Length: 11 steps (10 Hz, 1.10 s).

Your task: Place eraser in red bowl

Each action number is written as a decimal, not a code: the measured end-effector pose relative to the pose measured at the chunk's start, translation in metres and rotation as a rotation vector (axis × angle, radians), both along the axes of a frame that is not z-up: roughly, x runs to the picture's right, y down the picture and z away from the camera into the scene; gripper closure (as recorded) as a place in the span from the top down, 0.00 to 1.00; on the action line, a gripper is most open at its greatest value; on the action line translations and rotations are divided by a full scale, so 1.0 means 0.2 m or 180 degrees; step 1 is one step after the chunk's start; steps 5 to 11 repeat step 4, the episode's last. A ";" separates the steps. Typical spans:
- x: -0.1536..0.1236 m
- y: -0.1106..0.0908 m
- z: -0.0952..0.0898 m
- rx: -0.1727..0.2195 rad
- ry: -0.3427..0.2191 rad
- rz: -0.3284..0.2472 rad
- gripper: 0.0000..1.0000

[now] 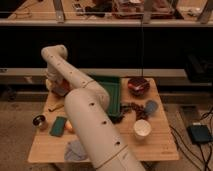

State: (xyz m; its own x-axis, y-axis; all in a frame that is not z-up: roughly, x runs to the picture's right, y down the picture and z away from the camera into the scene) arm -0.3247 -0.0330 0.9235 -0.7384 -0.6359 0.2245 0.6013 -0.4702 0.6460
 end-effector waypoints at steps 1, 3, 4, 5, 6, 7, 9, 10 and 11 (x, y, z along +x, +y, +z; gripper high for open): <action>0.00 0.00 0.00 0.0000 0.0000 0.0000 0.80; 0.00 0.00 0.00 0.0000 0.0000 0.0000 0.80; 0.00 0.00 0.00 0.0000 0.0000 0.0000 0.80; 0.00 0.00 0.00 0.0000 0.0000 0.0000 0.80; 0.00 0.00 0.00 0.0000 0.0000 0.0000 0.80; 0.00 0.00 0.00 0.0000 0.0000 0.0000 0.80; 0.00 0.00 0.00 0.0000 0.0000 0.0000 0.80; 0.00 0.00 0.00 0.0000 0.0000 0.0000 0.80; 0.00 0.00 0.00 0.0000 0.0000 0.0000 0.80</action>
